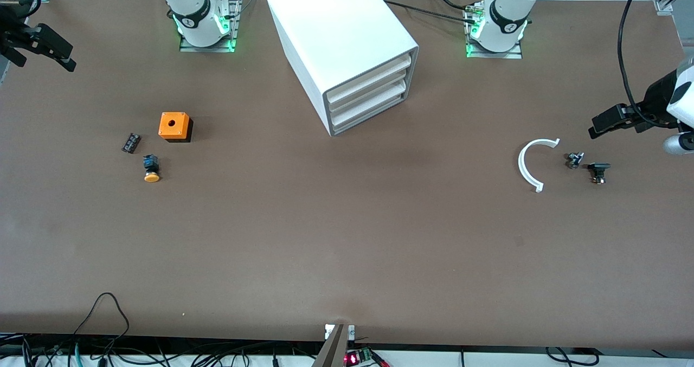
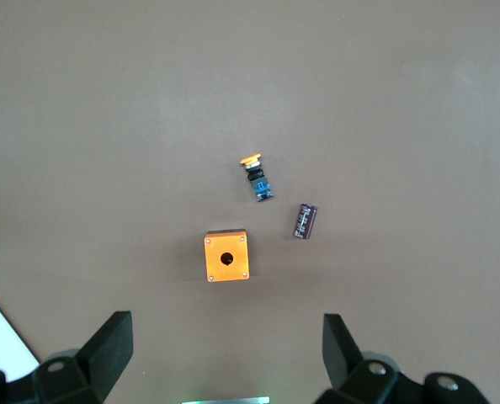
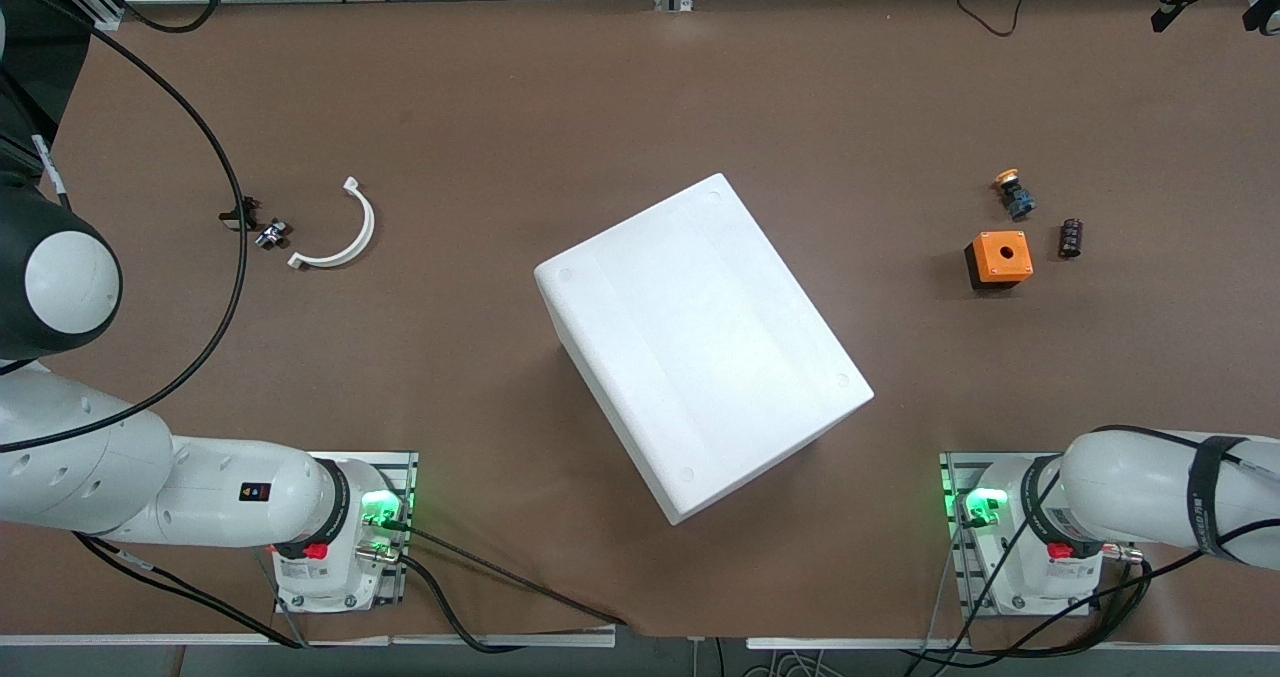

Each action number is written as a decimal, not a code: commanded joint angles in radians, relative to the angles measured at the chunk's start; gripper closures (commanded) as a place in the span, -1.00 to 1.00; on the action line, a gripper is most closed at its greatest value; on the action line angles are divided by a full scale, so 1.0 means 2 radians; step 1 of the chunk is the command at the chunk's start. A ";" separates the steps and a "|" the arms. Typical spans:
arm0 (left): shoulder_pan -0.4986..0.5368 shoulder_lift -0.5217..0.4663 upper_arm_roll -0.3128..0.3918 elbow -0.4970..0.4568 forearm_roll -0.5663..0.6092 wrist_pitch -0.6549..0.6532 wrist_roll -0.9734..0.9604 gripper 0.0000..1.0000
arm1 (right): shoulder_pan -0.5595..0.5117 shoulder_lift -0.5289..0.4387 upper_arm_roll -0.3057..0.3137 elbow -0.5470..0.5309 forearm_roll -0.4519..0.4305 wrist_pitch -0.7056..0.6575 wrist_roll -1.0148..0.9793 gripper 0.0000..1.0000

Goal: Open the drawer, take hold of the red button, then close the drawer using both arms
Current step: 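Move the left gripper toward the white cabinet's drawer handle, then hook the drawer handle with the left gripper while the right gripper advances, then pull the drawer open with the left gripper while the right gripper approaches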

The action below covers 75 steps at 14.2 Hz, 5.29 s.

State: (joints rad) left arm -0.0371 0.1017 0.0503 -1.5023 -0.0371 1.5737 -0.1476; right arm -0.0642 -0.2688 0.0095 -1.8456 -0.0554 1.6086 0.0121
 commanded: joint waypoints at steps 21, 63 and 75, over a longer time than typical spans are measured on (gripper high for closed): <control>0.001 0.014 -0.019 0.015 -0.005 -0.017 0.007 -1.00 | 0.004 0.016 0.015 0.000 0.008 0.011 0.001 -1.00; -0.020 0.181 -0.251 -0.340 -0.489 0.161 0.349 0.04 | 0.071 0.177 0.015 0.064 0.044 0.018 -0.007 -1.00; 0.043 0.169 -0.190 -0.287 -0.483 0.225 0.348 1.00 | 0.246 0.247 0.016 0.157 0.082 0.022 -0.024 -1.00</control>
State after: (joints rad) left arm 0.0480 0.4423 -0.3456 -2.0894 -1.0155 1.9007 0.5766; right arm 0.3586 0.2034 0.0517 -1.5706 0.0939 1.6586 -0.0091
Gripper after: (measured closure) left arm 0.855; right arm 0.000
